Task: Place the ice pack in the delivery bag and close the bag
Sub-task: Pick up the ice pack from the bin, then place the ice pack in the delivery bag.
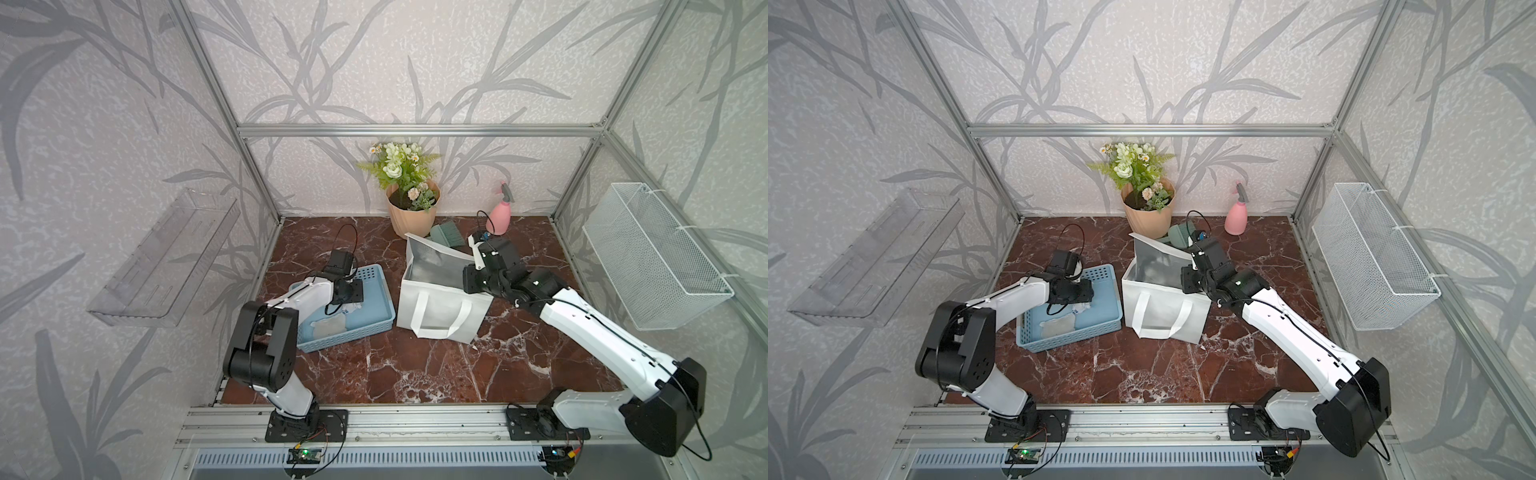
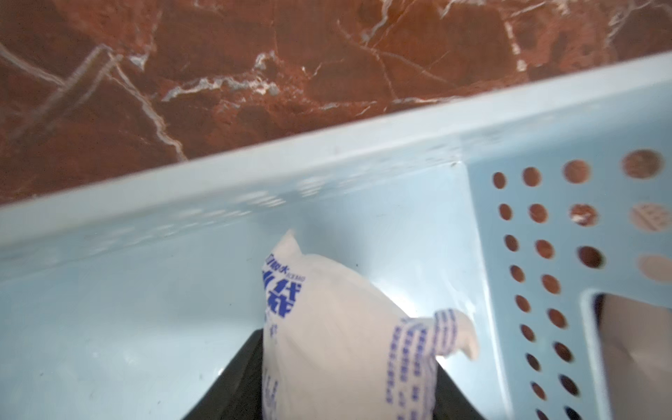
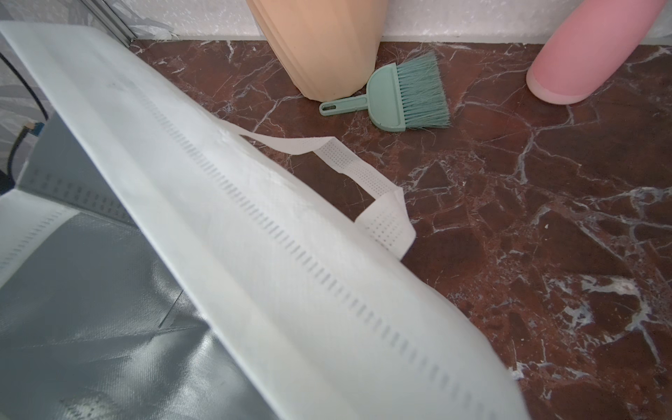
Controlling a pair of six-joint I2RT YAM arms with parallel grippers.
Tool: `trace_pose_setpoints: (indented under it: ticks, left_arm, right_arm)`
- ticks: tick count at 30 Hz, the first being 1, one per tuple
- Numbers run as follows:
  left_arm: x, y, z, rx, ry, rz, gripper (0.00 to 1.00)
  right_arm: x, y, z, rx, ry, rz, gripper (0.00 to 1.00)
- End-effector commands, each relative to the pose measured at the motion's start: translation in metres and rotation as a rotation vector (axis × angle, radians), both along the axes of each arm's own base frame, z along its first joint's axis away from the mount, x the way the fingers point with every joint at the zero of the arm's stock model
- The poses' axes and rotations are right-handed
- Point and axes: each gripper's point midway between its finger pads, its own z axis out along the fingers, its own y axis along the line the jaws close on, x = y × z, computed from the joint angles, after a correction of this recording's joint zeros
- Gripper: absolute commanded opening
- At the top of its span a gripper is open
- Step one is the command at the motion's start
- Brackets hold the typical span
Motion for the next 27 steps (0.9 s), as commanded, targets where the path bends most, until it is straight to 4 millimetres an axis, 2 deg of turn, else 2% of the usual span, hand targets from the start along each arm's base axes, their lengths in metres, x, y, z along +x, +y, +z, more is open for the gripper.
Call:
trace_pose_setpoints:
  ticks: [1, 6, 11, 14, 17, 19, 23, 27]
  left_arm:
    - [0.007, -0.011, 0.058, -0.075, -0.120, -0.019, 0.23]
    - [0.009, -0.018, 0.111, -0.131, -0.244, -0.039, 0.23]
    - [0.009, -0.031, 0.164, -0.229, -0.372, -0.069, 0.11]
    - [0.008, -0.030, 0.189, -0.258, -0.448, -0.061, 0.11]
    - [0.004, -0.038, 0.212, -0.320, -0.500, -0.089, 0.10]
    - [0.001, -0.049, 0.229, -0.373, -0.524, -0.125, 0.07]
    - [-0.007, -0.076, 0.262, -0.447, -0.571, -0.217, 0.06]
    - [-0.020, -0.119, 0.293, -0.499, -0.611, -0.353, 0.10]
  right_arm:
    - [-0.006, -0.005, -0.008, -0.018, 0.029, -0.012, 0.06]
    - [-0.006, -0.004, -0.006, -0.011, 0.027, -0.010, 0.06]
    - [-0.005, -0.004, -0.005, -0.012, 0.027, -0.011, 0.06]
    - [-0.005, -0.003, -0.004, -0.012, 0.026, -0.009, 0.06]
    - [-0.004, -0.003, -0.003, -0.011, 0.026, -0.009, 0.06]
    - [-0.004, -0.002, -0.002, -0.009, 0.025, -0.009, 0.07]
    - [-0.003, -0.002, -0.002, -0.011, 0.024, -0.010, 0.07]
    - [-0.002, -0.004, -0.001, -0.016, 0.020, -0.019, 0.07]
